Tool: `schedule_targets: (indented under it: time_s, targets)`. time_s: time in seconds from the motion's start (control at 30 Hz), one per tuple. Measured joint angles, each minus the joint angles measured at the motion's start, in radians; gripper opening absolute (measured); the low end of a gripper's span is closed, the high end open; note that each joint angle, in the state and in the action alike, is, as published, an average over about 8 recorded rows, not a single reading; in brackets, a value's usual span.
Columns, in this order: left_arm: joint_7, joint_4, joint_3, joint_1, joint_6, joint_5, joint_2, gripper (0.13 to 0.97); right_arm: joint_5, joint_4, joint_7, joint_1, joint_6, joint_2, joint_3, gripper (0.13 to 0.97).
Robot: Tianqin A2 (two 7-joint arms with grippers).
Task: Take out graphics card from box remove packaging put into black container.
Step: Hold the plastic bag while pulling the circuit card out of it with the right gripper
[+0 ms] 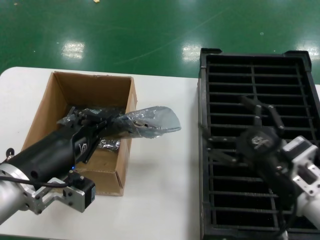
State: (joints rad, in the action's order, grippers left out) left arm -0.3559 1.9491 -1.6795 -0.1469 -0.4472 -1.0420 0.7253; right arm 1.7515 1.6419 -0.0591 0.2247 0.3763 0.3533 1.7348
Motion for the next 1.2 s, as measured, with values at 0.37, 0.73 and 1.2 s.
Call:
schedule_targets:
  time_s: [0.37, 0.73, 1.2]
  targets:
    - [0.000, 0.000, 0.000, 0.000, 0.000, 0.000, 0.000, 0.140, -0.044, -0.008, -0.067, 0.069, 0.059, 0.000, 0.104, 0.600]
    - [0.000, 0.000, 0.000, 0.000, 0.000, 0.000, 0.000, 0.140, -0.050, -0.021, -0.162, 0.084, 0.109, -0.005, 0.153, 0.367]
    - [0.000, 0.000, 0.000, 0.000, 0.000, 0.000, 0.000, 0.140, -0.101, -0.096, -0.162, 0.187, 0.136, 0.002, 0.199, 0.205]
